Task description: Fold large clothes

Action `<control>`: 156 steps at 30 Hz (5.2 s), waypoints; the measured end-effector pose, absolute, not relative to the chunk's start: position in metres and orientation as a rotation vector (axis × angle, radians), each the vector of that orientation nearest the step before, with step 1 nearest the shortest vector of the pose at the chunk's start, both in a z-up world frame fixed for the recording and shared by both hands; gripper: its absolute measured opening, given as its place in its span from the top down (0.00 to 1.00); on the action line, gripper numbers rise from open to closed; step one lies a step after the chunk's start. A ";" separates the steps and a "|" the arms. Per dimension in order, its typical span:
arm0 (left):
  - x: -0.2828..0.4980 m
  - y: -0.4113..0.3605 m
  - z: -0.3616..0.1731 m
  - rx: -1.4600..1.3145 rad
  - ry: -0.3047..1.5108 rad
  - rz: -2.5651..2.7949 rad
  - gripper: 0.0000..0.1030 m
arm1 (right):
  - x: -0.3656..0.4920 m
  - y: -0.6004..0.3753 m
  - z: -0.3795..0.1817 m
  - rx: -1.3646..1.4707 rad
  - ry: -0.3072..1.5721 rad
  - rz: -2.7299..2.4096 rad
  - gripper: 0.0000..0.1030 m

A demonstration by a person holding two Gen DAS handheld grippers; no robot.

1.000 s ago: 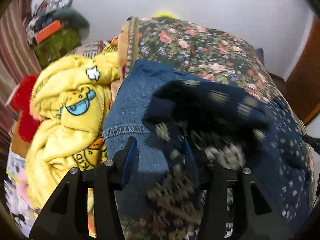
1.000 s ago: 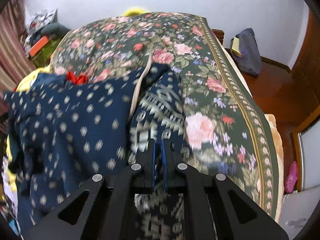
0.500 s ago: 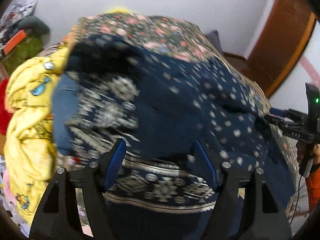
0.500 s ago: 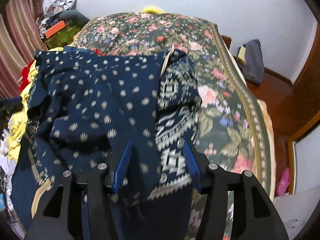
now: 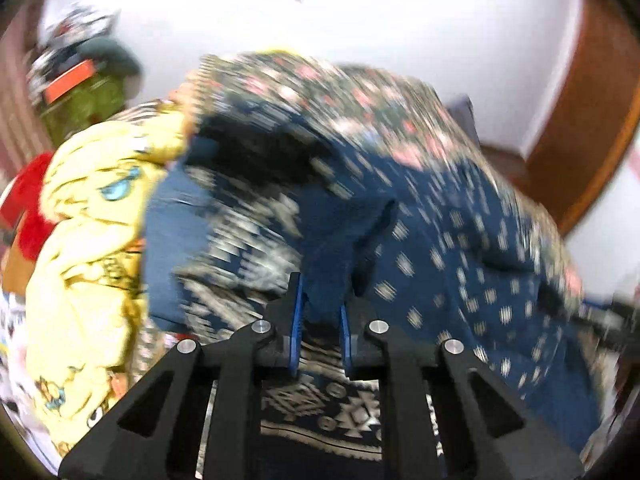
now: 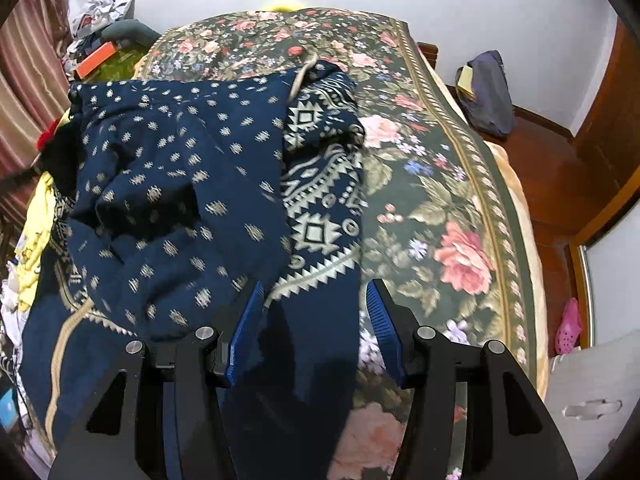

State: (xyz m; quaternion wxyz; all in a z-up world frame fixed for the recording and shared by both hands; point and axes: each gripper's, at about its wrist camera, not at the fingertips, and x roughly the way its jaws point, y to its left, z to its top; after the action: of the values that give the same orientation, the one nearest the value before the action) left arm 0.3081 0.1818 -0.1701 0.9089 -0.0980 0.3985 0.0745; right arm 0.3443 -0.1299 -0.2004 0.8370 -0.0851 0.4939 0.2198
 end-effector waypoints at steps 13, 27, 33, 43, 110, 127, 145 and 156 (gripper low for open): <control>0.274 0.266 -0.235 -0.297 1.045 0.327 0.79 | 0.328 -0.141 -0.206 -0.123 1.080 0.464 0.52; 0.204 0.241 -0.257 -0.466 1.157 0.047 0.47 | 0.286 -0.169 -0.213 -0.064 1.155 0.460 0.52; 0.188 0.225 -0.290 -0.541 1.211 -0.002 0.46 | 0.271 -0.175 -0.228 -0.030 1.176 0.457 0.51; 0.155 0.215 -0.290 -0.707 1.174 -0.058 0.46 | 0.267 -0.172 -0.227 0.010 1.180 0.466 0.48; 0.320 0.217 -0.120 -0.134 0.788 0.144 0.36 | 0.410 -0.059 -0.148 -0.215 0.906 0.541 0.42; 0.336 0.171 -0.203 0.012 0.965 0.096 0.26 | 0.399 -0.018 -0.191 -0.231 0.965 0.565 0.42; 0.430 0.204 -0.123 0.129 0.796 0.271 0.16 | 0.466 0.005 -0.146 -0.162 0.859 0.537 0.42; 0.425 0.219 -0.073 -0.024 0.733 0.209 0.16 | 0.475 -0.008 -0.094 0.007 0.786 0.569 0.42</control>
State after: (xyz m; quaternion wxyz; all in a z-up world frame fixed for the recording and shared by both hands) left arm 0.4253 0.2191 -0.0728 0.9282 -0.0118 0.3575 0.1021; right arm 0.4750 -0.0084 -0.0943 0.8845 0.0035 0.3778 0.2736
